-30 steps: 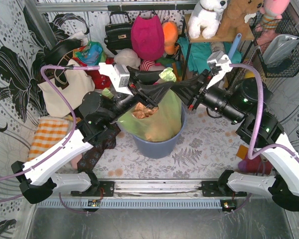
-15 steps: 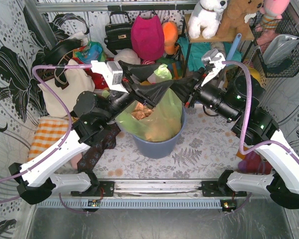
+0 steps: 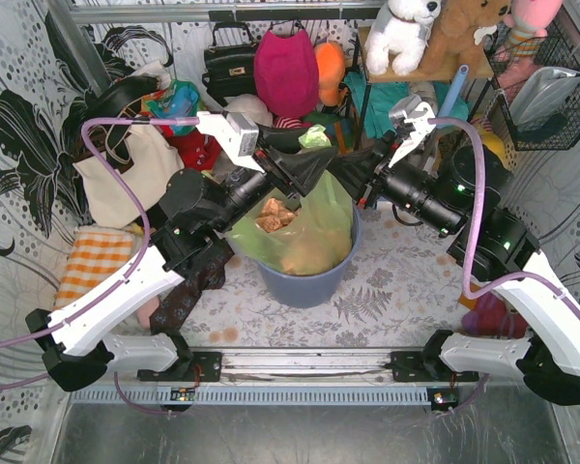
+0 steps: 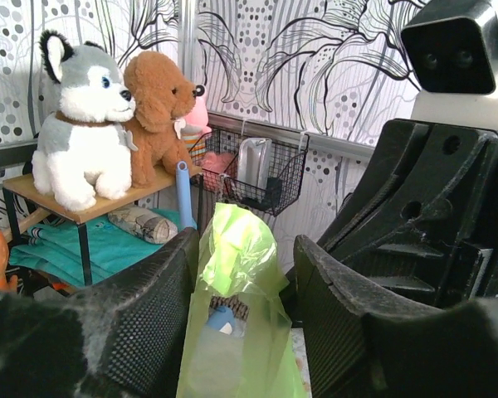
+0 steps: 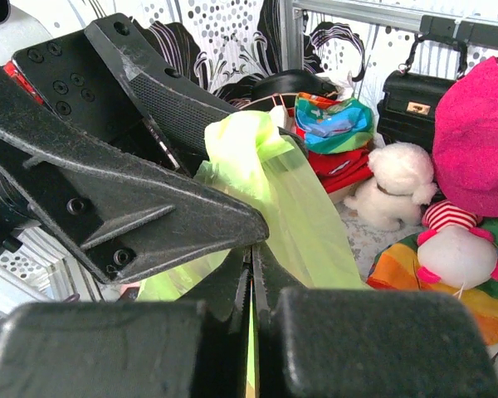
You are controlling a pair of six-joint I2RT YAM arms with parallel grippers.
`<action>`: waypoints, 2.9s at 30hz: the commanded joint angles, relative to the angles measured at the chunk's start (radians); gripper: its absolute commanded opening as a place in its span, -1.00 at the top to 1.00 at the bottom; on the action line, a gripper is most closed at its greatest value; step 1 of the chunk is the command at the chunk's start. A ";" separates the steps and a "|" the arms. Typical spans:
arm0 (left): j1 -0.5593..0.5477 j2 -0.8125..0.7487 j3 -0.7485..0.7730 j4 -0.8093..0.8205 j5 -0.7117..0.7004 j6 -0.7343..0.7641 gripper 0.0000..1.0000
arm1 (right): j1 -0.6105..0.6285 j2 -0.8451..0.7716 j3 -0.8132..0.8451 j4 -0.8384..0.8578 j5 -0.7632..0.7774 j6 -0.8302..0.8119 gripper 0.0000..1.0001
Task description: Tie the trash bag
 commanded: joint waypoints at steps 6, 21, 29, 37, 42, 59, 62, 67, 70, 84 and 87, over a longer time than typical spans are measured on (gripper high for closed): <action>0.005 -0.022 0.013 0.031 0.029 0.025 0.13 | 0.003 0.011 0.055 0.033 -0.005 -0.014 1.00; 0.005 -0.044 0.003 0.047 -0.006 0.022 0.38 | 0.004 0.006 0.050 0.028 0.004 -0.012 1.00; 0.005 -0.036 0.008 0.039 0.009 0.019 0.68 | 0.004 0.005 0.049 0.032 0.002 -0.010 1.00; 0.005 -0.032 0.016 0.027 0.019 0.025 1.00 | 0.003 0.000 0.067 0.018 0.013 -0.013 1.00; 0.005 -0.032 0.010 0.022 0.043 0.028 1.00 | 0.004 -0.028 0.078 0.036 0.054 -0.020 0.62; 0.005 -0.066 -0.109 0.027 0.324 0.058 1.00 | 0.004 0.163 0.398 -0.076 0.078 -0.064 0.62; 0.005 -0.085 -0.154 0.044 0.358 0.054 1.00 | 0.004 0.245 0.514 -0.174 0.035 -0.077 0.61; 0.005 -0.133 -0.243 0.110 0.375 0.044 1.00 | 0.004 0.388 0.684 -0.305 -0.100 -0.087 0.49; 0.005 -0.149 -0.272 0.125 0.381 0.039 1.00 | 0.004 0.461 0.764 -0.366 -0.231 -0.087 0.29; 0.004 -0.215 -0.364 0.170 0.479 0.042 1.00 | 0.004 0.661 0.864 -0.348 -0.637 0.021 -0.34; 0.004 -0.217 -0.365 0.170 0.487 0.035 1.00 | 0.003 0.674 0.832 -0.286 -0.737 0.057 -0.52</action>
